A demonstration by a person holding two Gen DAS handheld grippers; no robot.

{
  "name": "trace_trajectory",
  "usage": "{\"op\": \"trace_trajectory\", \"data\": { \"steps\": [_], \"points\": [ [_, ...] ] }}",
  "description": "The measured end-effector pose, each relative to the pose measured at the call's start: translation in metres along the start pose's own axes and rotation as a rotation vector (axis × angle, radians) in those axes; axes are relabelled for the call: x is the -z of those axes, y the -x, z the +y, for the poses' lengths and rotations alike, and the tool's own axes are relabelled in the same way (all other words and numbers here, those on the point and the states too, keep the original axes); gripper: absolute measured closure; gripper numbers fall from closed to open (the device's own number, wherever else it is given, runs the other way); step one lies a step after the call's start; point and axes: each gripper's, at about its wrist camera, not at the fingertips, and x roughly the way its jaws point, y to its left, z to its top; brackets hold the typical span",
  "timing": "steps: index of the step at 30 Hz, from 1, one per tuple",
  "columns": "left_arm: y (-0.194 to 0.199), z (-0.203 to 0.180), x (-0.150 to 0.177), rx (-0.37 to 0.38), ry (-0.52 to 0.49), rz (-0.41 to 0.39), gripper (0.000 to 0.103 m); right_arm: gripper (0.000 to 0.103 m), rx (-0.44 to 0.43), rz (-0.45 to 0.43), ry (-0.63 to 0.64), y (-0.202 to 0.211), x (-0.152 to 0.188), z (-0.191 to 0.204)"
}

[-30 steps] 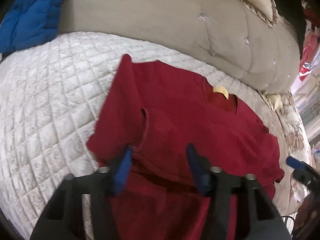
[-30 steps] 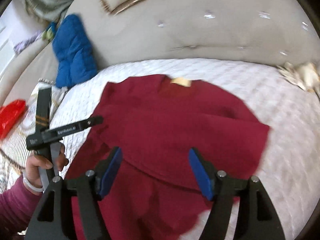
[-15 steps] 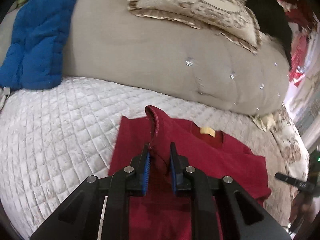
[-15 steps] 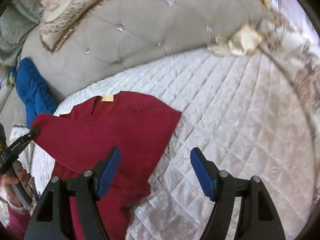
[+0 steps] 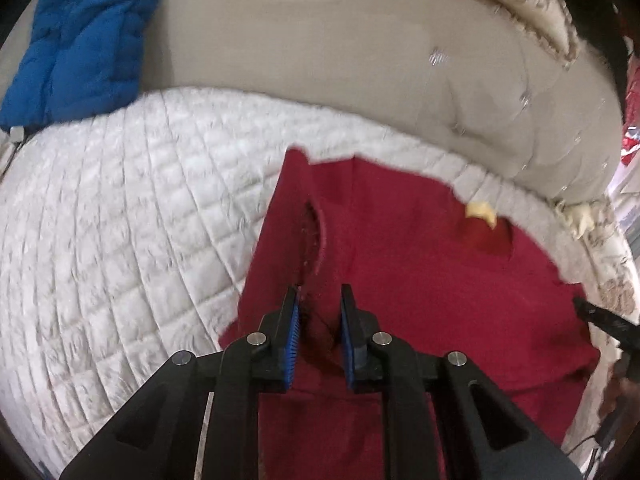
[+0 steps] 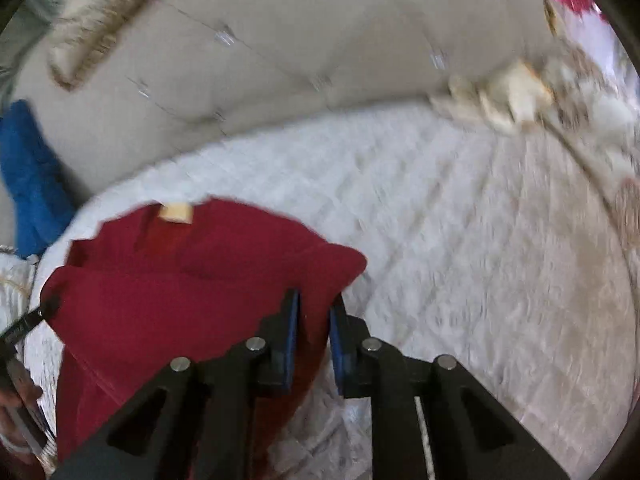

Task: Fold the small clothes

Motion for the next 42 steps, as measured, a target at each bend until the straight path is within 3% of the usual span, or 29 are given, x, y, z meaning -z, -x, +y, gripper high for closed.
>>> {"op": "trace_trajectory", "data": {
  "steps": [5, 7, 10, 12, 15, 17, 19, 21, 24, 25, 26, 27, 28, 30, 31, 32, 35, 37, 39, 41, 42],
  "points": [
    [0.000, 0.004, 0.002, 0.008, 0.017, 0.002, 0.103, 0.073, -0.090, -0.020, 0.031, 0.042, 0.024, 0.001],
    [0.000, 0.004, 0.002, 0.007, 0.025, 0.004, 0.103, 0.073, -0.098, 0.032, 0.101, 0.043, 0.040, 0.014],
    [-0.001, 0.001, 0.002, -0.008, 0.017, 0.007, 0.103, 0.073, -0.041, 0.152, 0.215, 0.034, 0.071, 0.029],
    [0.000, 0.001, 0.002, -0.009, 0.010, 0.009, 0.103, 0.072, -0.033, 0.155, 0.275, 0.043, 0.089, 0.031],
    [-0.001, 0.005, 0.001, 0.001, 0.020, 0.017, 0.103, 0.072, -0.091, 0.203, 0.236, 0.053, 0.092, 0.022],
    [0.000, 0.005, 0.001, -0.001, 0.026, 0.016, 0.103, 0.070, -0.095, 0.166, 0.193, 0.063, 0.087, 0.011],
    [0.001, 0.003, 0.002, -0.009, 0.023, 0.014, 0.103, 0.058, -0.111, 0.093, 0.108, 0.067, 0.073, -0.003],
    [0.000, 0.001, 0.002, -0.015, 0.018, 0.013, 0.103, 0.029, -0.162, 0.016, -0.040, 0.065, 0.057, -0.021],
    [0.000, 0.001, 0.002, -0.016, 0.019, 0.015, 0.103, 0.026, -0.183, 0.002, -0.110, 0.039, 0.037, -0.027],
    [0.000, 0.001, 0.002, -0.013, 0.023, 0.016, 0.103, 0.028, -0.181, 0.010, -0.105, 0.030, 0.032, -0.023],
    [0.001, 0.001, 0.001, -0.011, 0.028, 0.017, 0.103, 0.040, -0.179, 0.019, -0.088, 0.022, 0.028, -0.019],
    [0.004, 0.001, 0.001, -0.003, 0.034, 0.012, 0.103, 0.076, -0.155, 0.021, -0.041, 0.016, 0.025, -0.011],
    [0.007, 0.001, 0.000, 0.007, 0.037, 0.004, 0.103, 0.092, -0.129, 0.006, -0.010, 0.017, 0.023, -0.006],
    [0.012, -0.001, 0.001, 0.030, 0.032, -0.013, 0.101, 0.093, -0.055, -0.075, 0.066, 0.029, 0.022, 0.005],
    [0.011, -0.002, 0.002, 0.029, 0.028, -0.008, 0.096, 0.093, -0.002, -0.090, 0.082, 0.029, 0.022, 0.006],
    [0.007, -0.003, 0.004, 0.020, 0.018, 0.005, 0.095, 0.093, 0.046, -0.072, 0.067, 0.022, 0.021, 0.002],
    [-0.008, -0.002, 0.010, 0.003, -0.010, 0.068, 0.095, 0.092, 0.036, -0.015, 0.022, 0.010, 0.023, -0.007],
    [-0.002, 0.000, 0.010, 0.015, -0.015, 0.063, 0.095, 0.085, 0.018, -0.033, 0.007, 0.023, 0.028, -0.007],
    [0.005, 0.002, 0.010, 0.028, -0.015, 0.070, 0.095, 0.059, -0.033, -0.035, -0.017, 0.043, 0.034, -0.008],
    [0.013, 0.003, 0.011, 0.031, -0.019, 0.064, 0.095, 0.049, -0.049, -0.036, 0.006, 0.056, 0.044, -0.004],
    [0.016, 0.004, 0.012, 0.027, -0.024, 0.059, 0.095, 0.049, -0.044, -0.017, 0.049, 0.059, 0.051, 0.004]
  ]
}}
